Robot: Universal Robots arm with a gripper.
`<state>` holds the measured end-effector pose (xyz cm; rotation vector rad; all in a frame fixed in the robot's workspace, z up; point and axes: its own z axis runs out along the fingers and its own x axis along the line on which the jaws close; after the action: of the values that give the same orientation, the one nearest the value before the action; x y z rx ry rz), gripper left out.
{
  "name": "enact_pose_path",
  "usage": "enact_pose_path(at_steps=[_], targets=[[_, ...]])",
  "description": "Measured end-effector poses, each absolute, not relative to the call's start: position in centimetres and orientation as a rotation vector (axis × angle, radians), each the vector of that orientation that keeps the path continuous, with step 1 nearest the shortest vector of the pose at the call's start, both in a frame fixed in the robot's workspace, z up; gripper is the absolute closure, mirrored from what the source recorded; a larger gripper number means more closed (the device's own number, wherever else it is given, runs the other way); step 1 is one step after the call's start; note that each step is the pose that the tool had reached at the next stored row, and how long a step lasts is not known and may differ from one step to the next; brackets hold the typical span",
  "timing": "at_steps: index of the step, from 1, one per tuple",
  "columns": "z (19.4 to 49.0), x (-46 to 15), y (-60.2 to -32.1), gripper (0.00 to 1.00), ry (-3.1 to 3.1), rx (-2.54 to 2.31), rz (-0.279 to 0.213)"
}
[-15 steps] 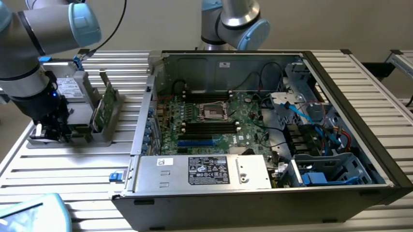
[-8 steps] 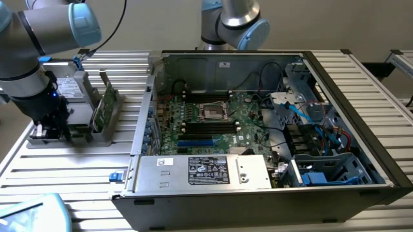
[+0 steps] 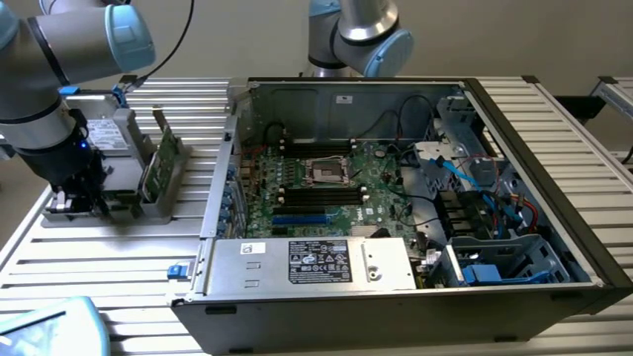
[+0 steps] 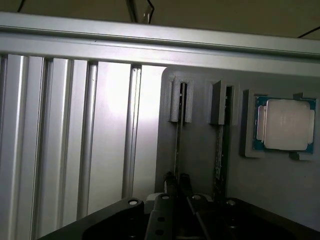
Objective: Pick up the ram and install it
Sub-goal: 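Pick up the ram and move it above insertion slot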
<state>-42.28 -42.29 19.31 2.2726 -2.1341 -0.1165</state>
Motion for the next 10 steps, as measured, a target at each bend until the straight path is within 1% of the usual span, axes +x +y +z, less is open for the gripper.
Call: enact_pose_path(at_steps=[10], targets=[[19.63,-42.13,-42.34,0.86,-2.132,2.271,-0.121]])
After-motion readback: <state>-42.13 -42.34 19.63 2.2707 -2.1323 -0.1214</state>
